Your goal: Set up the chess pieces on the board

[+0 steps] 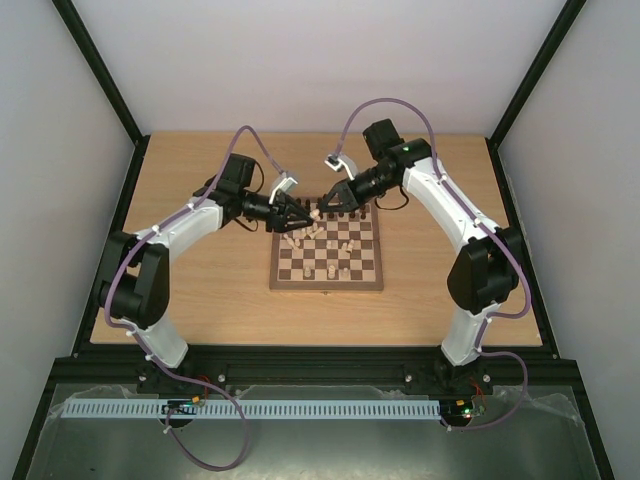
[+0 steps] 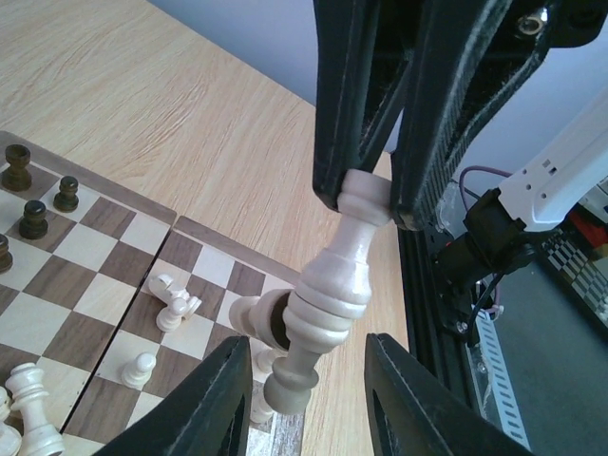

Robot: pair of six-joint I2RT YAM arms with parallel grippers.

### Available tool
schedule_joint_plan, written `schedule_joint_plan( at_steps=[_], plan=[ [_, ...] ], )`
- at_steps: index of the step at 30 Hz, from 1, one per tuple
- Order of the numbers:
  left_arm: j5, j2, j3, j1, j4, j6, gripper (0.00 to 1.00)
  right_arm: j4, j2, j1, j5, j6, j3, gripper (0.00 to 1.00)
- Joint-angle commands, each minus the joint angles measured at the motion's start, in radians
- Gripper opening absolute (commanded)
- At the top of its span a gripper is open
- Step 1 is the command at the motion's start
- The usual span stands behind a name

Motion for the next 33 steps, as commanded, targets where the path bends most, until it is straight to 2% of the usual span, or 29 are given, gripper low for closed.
schedule_joint_plan(
  at_steps=[1, 6, 14, 23, 27, 33],
  plan=[
    [0.021, 0.017, 0.021, -0.004, -0.021, 0.057, 0.35, -0.036, 0.011, -0.007, -0.033, 0.011, -0.013, 0.09],
    [0.018, 0.027, 0.027, -0.006, -0.032, 0.073, 0.31, -0.034, 0.013, -0.008, -0.034, 0.013, -0.016, 0.09],
    [-0.011, 0.040, 0.034, -0.010, -0.051, 0.094, 0.13, -0.032, 0.024, -0.011, -0.029, 0.014, -0.019, 0.09],
    [-0.082, 0.035, -0.015, 0.001, -0.135, 0.148, 0.10, -0.005, 0.029, -0.015, 0.140, -0.003, -0.050, 0.08],
    [-0.130, 0.039, -0.055, 0.003, -0.172, 0.186, 0.09, 0.014, 0.020, -0.020, 0.203, -0.018, -0.107, 0.08],
    [-0.175, 0.035, -0.093, 0.004, -0.142, 0.157, 0.09, 0.032, -0.057, -0.019, 0.345, -0.111, -0.243, 0.09]
  ],
)
